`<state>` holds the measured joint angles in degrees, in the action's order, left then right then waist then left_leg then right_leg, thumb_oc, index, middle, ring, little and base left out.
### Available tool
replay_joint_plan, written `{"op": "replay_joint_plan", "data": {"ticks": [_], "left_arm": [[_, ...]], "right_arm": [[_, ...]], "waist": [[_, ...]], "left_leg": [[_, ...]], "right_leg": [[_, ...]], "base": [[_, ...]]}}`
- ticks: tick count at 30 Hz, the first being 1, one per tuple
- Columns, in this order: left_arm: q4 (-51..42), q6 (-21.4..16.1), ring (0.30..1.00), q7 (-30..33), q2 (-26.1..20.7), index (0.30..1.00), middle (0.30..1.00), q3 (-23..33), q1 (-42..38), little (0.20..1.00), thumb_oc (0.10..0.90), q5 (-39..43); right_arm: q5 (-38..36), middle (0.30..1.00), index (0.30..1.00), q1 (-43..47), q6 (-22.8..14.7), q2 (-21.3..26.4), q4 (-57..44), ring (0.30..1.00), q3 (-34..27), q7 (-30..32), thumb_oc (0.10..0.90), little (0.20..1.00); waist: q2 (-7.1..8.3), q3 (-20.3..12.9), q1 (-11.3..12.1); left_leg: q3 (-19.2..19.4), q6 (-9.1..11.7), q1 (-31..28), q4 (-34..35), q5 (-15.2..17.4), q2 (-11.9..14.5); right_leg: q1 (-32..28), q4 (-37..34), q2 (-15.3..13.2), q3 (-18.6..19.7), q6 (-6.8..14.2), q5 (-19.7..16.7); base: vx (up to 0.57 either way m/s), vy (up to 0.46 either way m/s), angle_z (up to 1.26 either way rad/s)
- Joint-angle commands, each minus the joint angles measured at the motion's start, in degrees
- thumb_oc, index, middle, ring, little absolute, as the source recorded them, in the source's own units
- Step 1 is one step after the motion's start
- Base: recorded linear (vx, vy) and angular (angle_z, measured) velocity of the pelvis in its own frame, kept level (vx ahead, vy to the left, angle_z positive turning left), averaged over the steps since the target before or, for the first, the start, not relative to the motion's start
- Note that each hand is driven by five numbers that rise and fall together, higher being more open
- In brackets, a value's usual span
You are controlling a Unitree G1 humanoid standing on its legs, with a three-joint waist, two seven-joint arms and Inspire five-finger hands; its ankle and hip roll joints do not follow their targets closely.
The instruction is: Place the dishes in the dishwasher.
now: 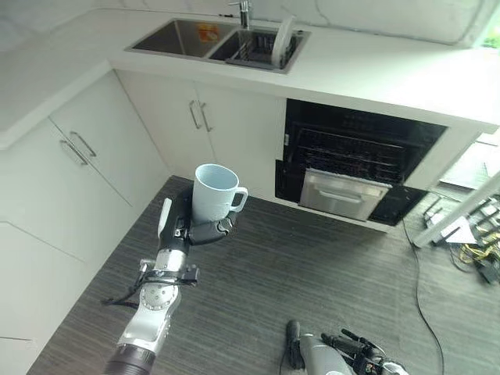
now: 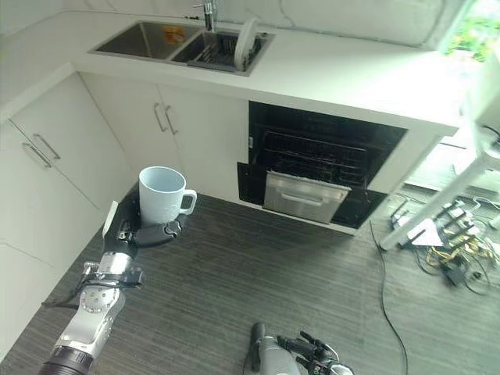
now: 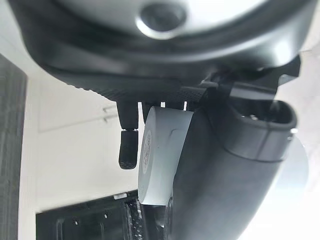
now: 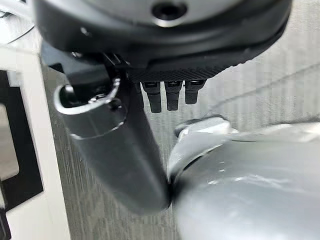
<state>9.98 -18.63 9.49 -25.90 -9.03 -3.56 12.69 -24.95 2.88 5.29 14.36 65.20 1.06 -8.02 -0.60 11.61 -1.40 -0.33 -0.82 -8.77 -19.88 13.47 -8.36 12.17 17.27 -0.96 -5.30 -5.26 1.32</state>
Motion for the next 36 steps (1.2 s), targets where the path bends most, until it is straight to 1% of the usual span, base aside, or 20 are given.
{"op": "replay_joint_plan", "data": {"ticks": [1, 3, 4, 6, 7, 8, 10, 12, 14, 16, 23, 26, 27, 29, 30, 31, 32, 34, 35, 36], "left_arm": [[-9.95, -6.09, 0.300, 0.03, -1.24, 0.300, 0.300, 2.23, -6.75, 0.300, 0.400, -0.93], [-10.48, -5.22, 0.300, -0.90, -1.25, 0.300, 0.300, 2.56, -6.95, 0.300, 0.400, -0.07], [-10.31, -4.85, 0.300, -1.54, -1.22, 0.300, 0.300, 2.75, -7.20, 0.300, 0.400, 0.47], [-9.98, -4.86, 0.300, -1.52, -1.52, 0.300, 0.300, 2.79, -7.29, 0.300, 0.400, 0.63], [-9.83, -5.04, 0.300, -1.34, -2.01, 0.300, 0.300, 2.94, -7.12, 0.300, 0.400, 0.85], [-9.75, -5.33, 0.300, -1.08, -2.44, 0.300, 0.300, 3.14, -6.77, 0.300, 0.400, 1.13], [-9.33, -5.20, 0.300, -1.26, -2.49, 0.300, 0.300, 3.46, -6.81, 0.300, 0.400, 1.54], [-8.83, -5.04, 0.300, -2.25, -2.43, 0.300, 0.300, 3.62, -7.23, 0.300, 0.400, 1.66], [-8.40, -5.38, 0.300, -2.76, -2.55, 0.300, 0.300, 3.25, -7.40, 0.300, 0.400, 1.67], [-8.70, -5.83, 0.300, -2.80, -2.82, 0.300, 0.300, 3.24, -6.70, 0.300, 0.400, 2.56], [-8.64, -5.31, 0.300, -3.61, -3.54, 0.300, 0.300, 2.71, -5.44, 0.300, 0.400, 4.04], [-8.93, -4.81, 0.300, -3.40, -3.93, 0.300, 0.300, 2.81, -5.14, 0.300, 0.400, 4.47], [-8.94, -4.77, 0.300, -3.22, -3.97, 0.300, 0.300, 2.87, -4.99, 0.300, 0.400, 4.46], [-9.37, -4.65, 0.300, -2.31, -4.22, 0.300, 0.300, 3.17, -4.56, 0.300, 0.400, 3.58], [-9.53, -4.23, 0.300, -1.85, -4.51, 0.300, 0.300, 3.26, -4.65, 0.300, 0.400, 3.43], [-9.49, -3.98, 0.300, -1.47, -4.66, 0.300, 0.300, 3.17, -4.93, 0.300, 0.400, 3.45], [-8.77, -4.31, 0.300, -0.81, -4.76, 0.300, 0.300, 3.08, -5.65, 0.300, 0.400, 3.67], [-8.86, -4.17, 0.300, -0.62, -4.73, 0.300, 0.300, 3.80, -5.87, 0.300, 0.400, 3.49], [-8.86, -4.16, 0.300, -0.53, -4.73, 0.300, 0.300, 4.35, -5.90, 0.300, 0.400, 3.26], [-8.92, -4.16, 0.300, -0.43, -4.81, 0.300, 0.300, 4.83, -5.76, 0.300, 0.400, 2.97]], "right_arm": [[-1.45, 0.900, 0.900, -3.35, -0.85, 2.73, 1.79, 0.900, 2.34, 0.11, 0.800, 0.900], [-1.36, 0.900, 0.900, -2.45, -1.08, 3.06, 1.31, 0.900, 2.78, 0.26, 0.800, 0.900], [-1.94, 0.900, 0.900, -1.86, -1.01, 3.19, 1.13, 0.900, 3.18, 0.47, 0.800, 0.900], [-2.48, 0.900, 0.900, -0.75, -0.37, 3.25, 1.23, 0.900, 3.67, 0.27, 0.800, 0.900], [-2.37, 0.900, 0.900, -0.30, -0.05, 3.20, 1.34, 0.900, 3.98, 0.14, 0.800, 0.900], [-1.91, 0.900, 0.900, 0.12, 0.29, 3.24, 1.66, 0.900, 4.30, 0.07, 0.800, 0.900], [-1.72, 0.900, 0.900, 0.16, 0.39, 3.14, 2.34, 0.900, 4.46, 0.51, 0.800, 0.900], [-3.03, 0.900, 0.900, -0.14, 0.31, 2.91, 2.83, 0.900, 4.53, 1.12, 0.800, 0.900], [-3.71, 0.900, 0.900, -1.12, -0.12, 2.88, 3.90, 0.900, 3.77, 0.42, 0.800, 0.900], [-3.72, 0.900, 0.900, -1.92, -0.19, 2.16, 4.10, 0.900, 3.54, 0.38, 0.800, 0.900], [-1.86, 0.900, 0.900, -2.89, -0.94, 0.87, 4.25, 0.900, 3.12, 2.00, 0.800, 0.900], [-1.23, 0.900, 0.900, -2.78, -1.01, 0.57, 4.02, 0.900, 3.14, 2.54, 0.800, 0.900], [-0.93, 0.900, 0.900, -2.62, -1.16, 0.35, 3.90, 0.900, 3.25, 2.79, 0.800, 0.900], [0.90, 0.900, 0.900, -2.13, -1.99, 0.09, 3.42, 0.900, 3.48, 3.44, 0.800, 0.900], [1.55, 0.900, 0.900, -1.94, -2.01, -0.04, 3.05, 0.900, 3.49, 3.69, 0.800, 0.900], [1.73, 0.900, 0.900, -1.89, -2.00, -0.10, 2.70, 0.900, 3.54, 3.85, 0.800, 0.900], [1.31, 0.900, 0.900, -2.20, -2.64, 0.08, 2.19, 0.900, 3.89, 3.69, 0.800, 0.900], [1.47, 0.900, 0.900, -2.32, -2.93, 0.31, 1.97, 0.900, 4.11, 3.19, 0.800, 0.900], [1.87, 0.900, 0.900, -2.33, -2.99, 0.43, 1.99, 0.900, 4.13, 2.83, 0.800, 0.900], [2.28, 0.900, 0.900, -2.24, -2.93, 0.43, 2.13, 0.900, 4.15, 2.55, 0.800, 0.900]], "waist": [[2.73, -3.12, -0.79], [2.71, -2.51, -0.14], [2.75, -2.17, 0.31], [2.75, -1.98, 0.74], [2.43, -2.11, 1.05], [1.23, -1.82, 1.67], [0.34, -1.84, 2.42], [-0.12, -2.35, 2.18], [-1.12, -3.59, 1.39], [-1.70, -4.32, 0.66], [-2.18, -5.74, -0.73], [-2.38, -5.90, -0.78], [-2.55, -5.79, -0.70], [-3.28, -4.97, -0.64], [-3.64, -4.31, -0.86], [-3.64, -3.75, -1.03], [-3.28, -2.85, -1.30], [-2.90, -2.52, -0.93], [-2.18, -2.14, -0.63], [-1.14, -1.80, -0.19]], "left_leg": [[2.98, 0.57, 8.04, -5.72, -5.79, 3.99], [3.32, 1.12, 13.57, -14.52, -7.51, 4.63], [3.44, 0.75, 16.31, -14.95, -7.64, 5.18], [3.79, 0.09, 16.17, -8.76, -6.62, 5.90], [3.34, 0.33, 15.17, -1.05, -6.78, 6.06], [1.34, 1.25, 17.55, 2.69, -5.83, 6.43], [-0.67, 1.95, 20.88, 2.69, -6.70, 5.92], [-0.27, 1.72, 21.59, 2.69, -6.03, 6.61], [-0.55, 1.40, 20.95, 2.69, -4.18, 6.85], [-0.10, 0.93, 19.13, 2.69, -2.52, 6.55], [2.10, -1.06, 16.14, 2.69, 0.33, 5.80], [3.02, -1.78, 15.52, 2.69, 1.10, 5.91], [3.26, -2.09, 15.31, 2.69, 1.35, 5.99], [3.42, -3.19, 14.63, 2.69, 2.04, 6.27], [2.73, -3.85, 14.23, 2.69, 2.40, 6.17], [2.26, -4.24, 14.02, 2.69, 2.59, 5.90], [1.47, -4.38, 13.50, 2.69, 2.77, 5.57], [1.40, -3.86, 13.04, 2.69, 2.70, 5.84], [1.20, -3.44, 12.48, 2.69, 2.91, 5.70], [1.19, -3.02, 11.87, 2.69, 3.30, 5.35]], "right_leg": [[-5.13, -0.08, -1.37, 1.72, 9.16, 6.99], [-6.59, -0.08, -0.85, 2.04, 7.94, 7.56], [-7.51, -0.08, -0.50, 2.46, 7.49, 8.06], [-8.26, -0.08, -0.15, 3.24, 7.67, 9.08], [-8.47, -0.08, 0.22, 3.72, 8.07, 9.74], [-9.11, -0.08, 1.29, 4.13, 8.67, 10.65], [-9.85, -0.08, 2.11, 4.97, 8.95, 11.44], [-9.51, -0.08, 1.99, 4.39, 9.29, 11.86], [-8.63, -0.08, 1.19, 2.48, 9.88, 11.81], [-8.03, -0.08, 0.27, 1.81, 10.47, 11.31], [-7.79, -0.08, -1.26, 2.75, 11.88, 10.16], [-8.13, -0.08, -1.77, 1.84, 12.18, 9.83], [-8.57, -0.08, -1.75, 1.00, 12.25, 9.27], [-9.72, -0.08, -0.84, -1.18, 12.59, 5.43], [-8.66, 2.93, -0.44, -0.91, 12.98, 3.42], [-6.90, 6.09, -0.50, -0.37, 13.30, 2.67], [-4.81, 7.01, -1.86, 0.02, 13.70, 1.72], [-5.83, 2.13, -3.92, -0.63, 14.17, 1.38], [-5.50, -0.08, -5.96, -0.14, 14.72, 1.03], [-3.80, -0.08, -8.19, 0.96, 15.28, 1.21]], "base": [[0.11, -0.149, 0.16], [0.08, -0.093, -0.22], [0.11, -0.041, -0.26], [0.16, 0.043, -0.20], [0.20, 0.153, -0.30], [0.19, 0.176, -0.19], [0.15, 0.140, -0.17], [0.10, 0.120, -0.49], [0.12, 0.191, -0.51], [0.12, 0.171, -0.28], [0.12, 0.112, -0.16], [0.05, 0.077, -0.28], [0.06, 0.078, -0.27], [0.05, 0.055, -0.44], [-0.01, 0.002, -0.70], [-0.01, -0.125, -0.71], [0.01, -0.200, -0.50], [0.04, -0.284, -0.10], [0.05, -0.392, 0.00], [0.09, -0.523, -0.12]]}}
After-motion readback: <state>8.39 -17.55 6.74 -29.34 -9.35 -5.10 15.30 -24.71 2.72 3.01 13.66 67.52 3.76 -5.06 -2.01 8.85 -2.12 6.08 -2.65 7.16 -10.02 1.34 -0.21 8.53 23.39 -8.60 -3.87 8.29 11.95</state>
